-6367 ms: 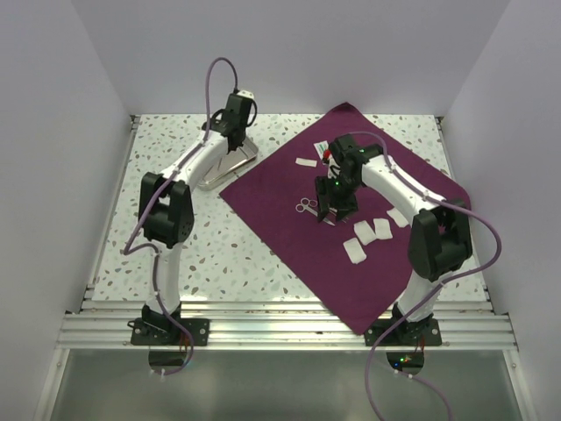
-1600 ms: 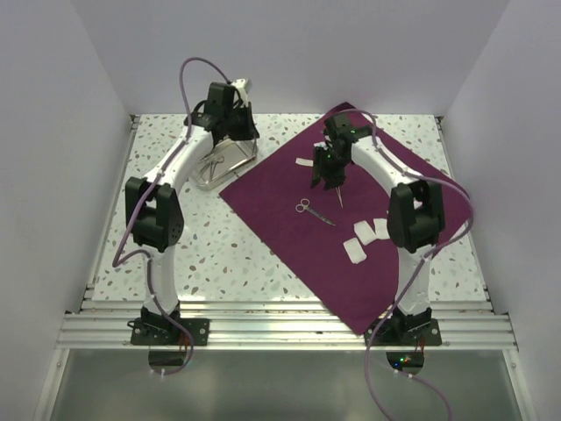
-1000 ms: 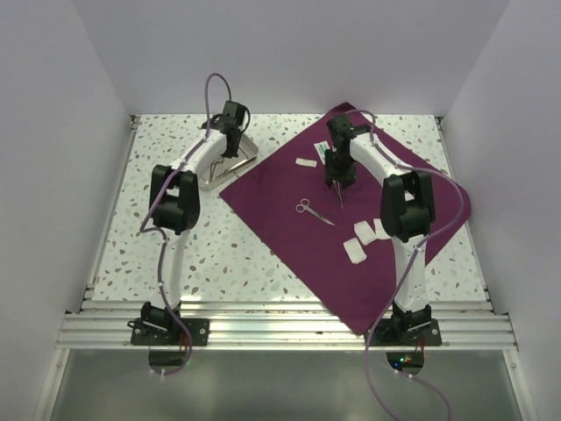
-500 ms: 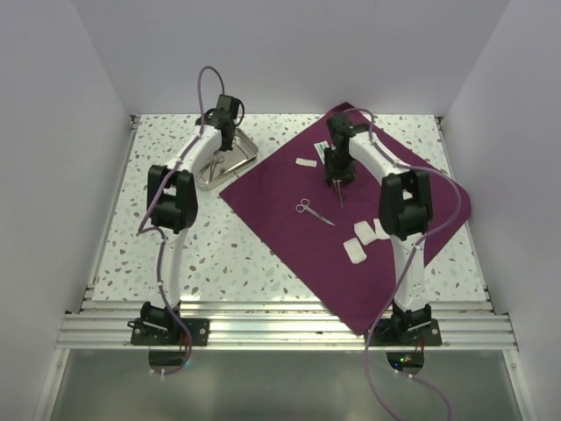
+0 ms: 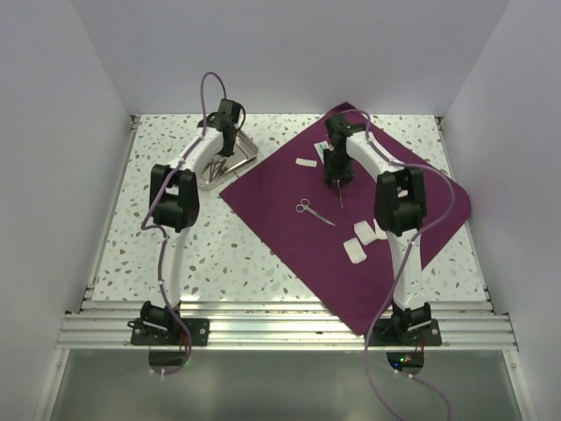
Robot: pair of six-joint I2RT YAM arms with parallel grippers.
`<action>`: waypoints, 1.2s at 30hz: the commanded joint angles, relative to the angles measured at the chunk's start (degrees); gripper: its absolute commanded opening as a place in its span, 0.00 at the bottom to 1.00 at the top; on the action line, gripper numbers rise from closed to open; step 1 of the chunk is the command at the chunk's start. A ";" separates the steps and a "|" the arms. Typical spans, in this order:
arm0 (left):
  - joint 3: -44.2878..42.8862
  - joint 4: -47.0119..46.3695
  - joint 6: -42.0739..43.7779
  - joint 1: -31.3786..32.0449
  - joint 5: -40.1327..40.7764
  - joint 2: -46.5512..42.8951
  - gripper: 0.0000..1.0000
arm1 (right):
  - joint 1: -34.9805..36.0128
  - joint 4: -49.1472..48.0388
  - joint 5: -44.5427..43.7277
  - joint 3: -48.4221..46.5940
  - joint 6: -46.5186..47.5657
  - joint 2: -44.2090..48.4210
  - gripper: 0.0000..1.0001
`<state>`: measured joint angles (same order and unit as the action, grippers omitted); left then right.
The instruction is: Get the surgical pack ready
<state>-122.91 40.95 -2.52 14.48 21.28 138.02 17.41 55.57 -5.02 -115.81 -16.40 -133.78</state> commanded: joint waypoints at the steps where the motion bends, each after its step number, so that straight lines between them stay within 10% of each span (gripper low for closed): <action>1: -0.22 0.18 -1.08 -0.59 -1.41 -2.40 0.29 | -1.06 0.86 -0.08 -2.58 1.20 -0.26 0.42; 22: 7.25 0.27 -7.49 -0.42 -14.51 -13.74 0.38 | -1.41 -1.87 2.38 2.43 1.29 -2.01 0.35; 26: 7.77 0.80 -8.81 -0.42 -16.53 -15.23 0.39 | -1.41 -0.82 2.03 2.43 1.37 -2.28 0.13; 36: 9.44 2.12 -15.22 -0.59 -27.15 -19.62 0.44 | -1.50 0.06 1.93 1.64 0.85 3.34 0.00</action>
<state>-113.71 42.28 -13.98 14.46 -0.38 123.20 15.73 54.70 -3.51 -114.45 -15.31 -134.52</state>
